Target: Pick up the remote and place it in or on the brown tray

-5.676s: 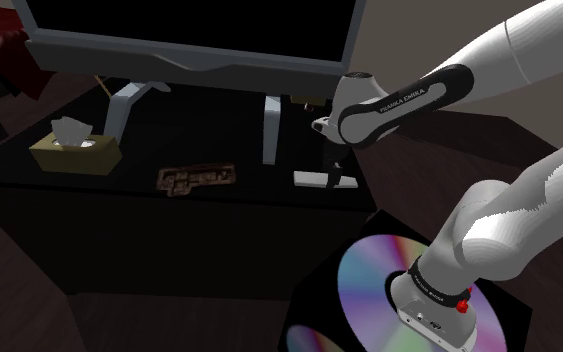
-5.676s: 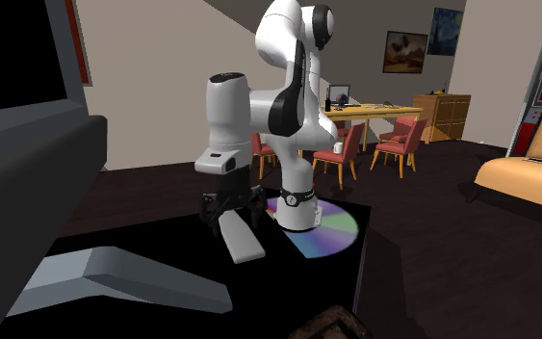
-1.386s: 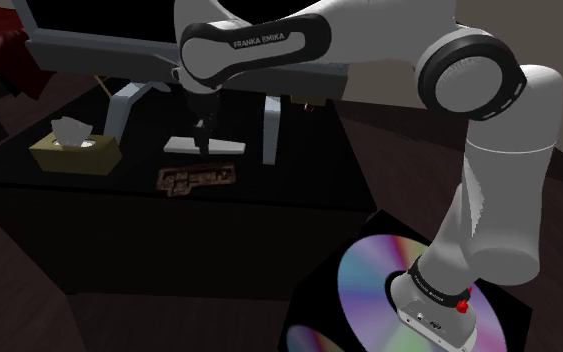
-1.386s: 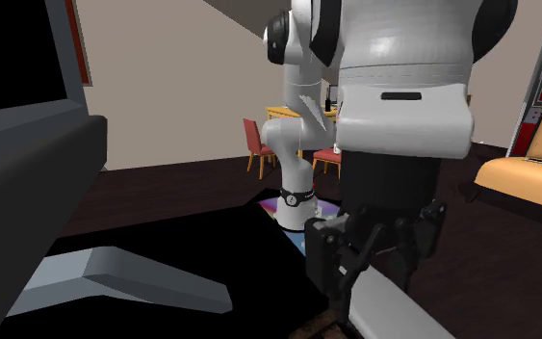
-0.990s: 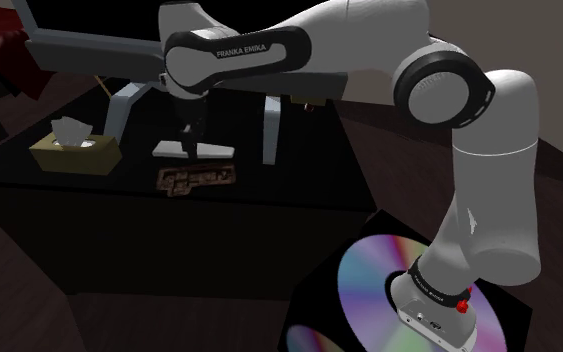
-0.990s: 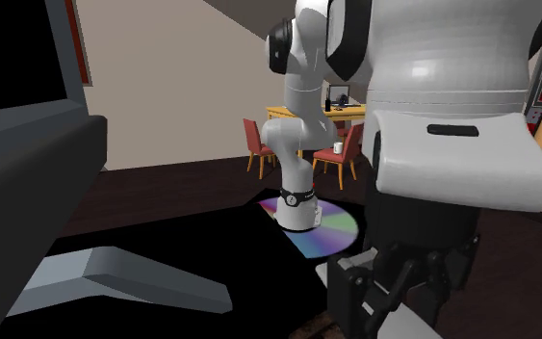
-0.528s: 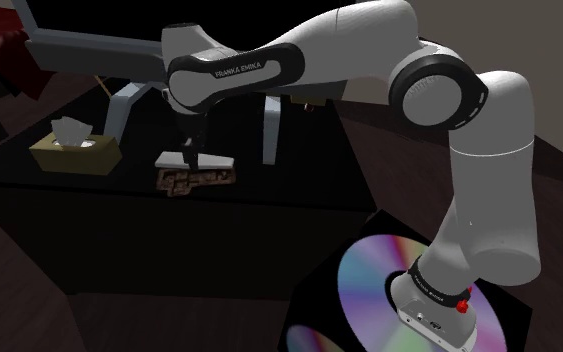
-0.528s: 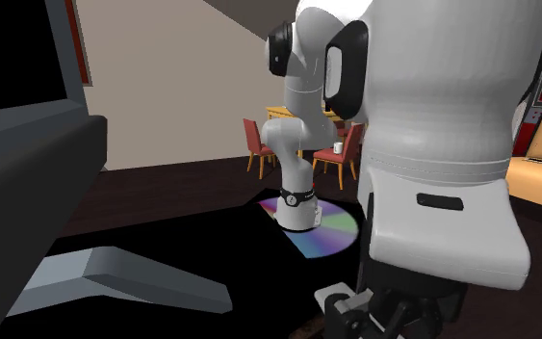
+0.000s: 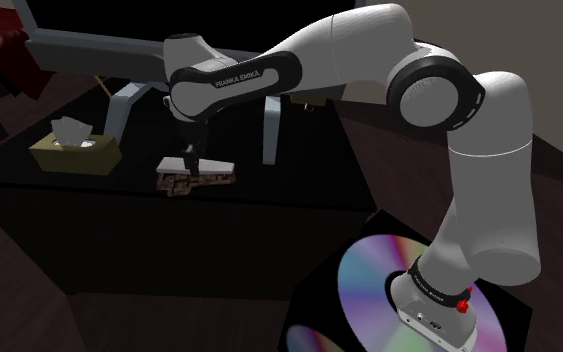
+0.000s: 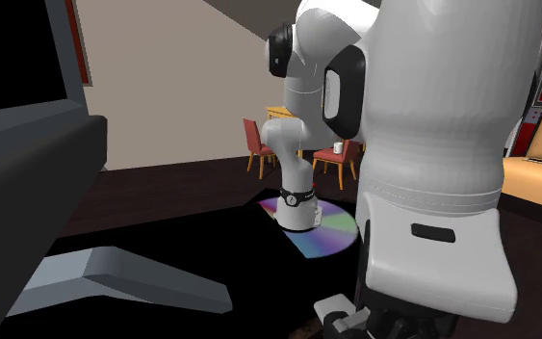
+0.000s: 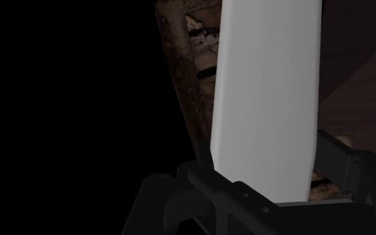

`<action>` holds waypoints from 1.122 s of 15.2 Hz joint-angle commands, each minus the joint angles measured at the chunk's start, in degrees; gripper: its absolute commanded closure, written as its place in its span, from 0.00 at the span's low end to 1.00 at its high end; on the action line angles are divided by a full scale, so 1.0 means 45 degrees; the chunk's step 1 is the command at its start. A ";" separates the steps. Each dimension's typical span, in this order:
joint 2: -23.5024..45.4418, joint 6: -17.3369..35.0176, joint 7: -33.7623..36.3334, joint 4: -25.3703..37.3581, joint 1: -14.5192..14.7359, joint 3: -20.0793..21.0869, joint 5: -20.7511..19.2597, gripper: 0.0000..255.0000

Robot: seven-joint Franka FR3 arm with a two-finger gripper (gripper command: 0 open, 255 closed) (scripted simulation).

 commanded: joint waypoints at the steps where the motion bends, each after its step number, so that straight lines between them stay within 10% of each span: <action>1: 0.0000 0.0006 0.0000 0.0001 0.0000 0.0000 0.0000 1.00; 2: 0.0000 0.0006 0.0000 0.0001 0.0000 0.0000 0.0000 1.00; 3: 0.0000 0.0005 0.0000 0.0002 0.0000 0.0000 0.0000 0.00; 17: -0.0358 -0.1423 -0.0013 0.1073 -0.0003 0.0009 0.0019 0.00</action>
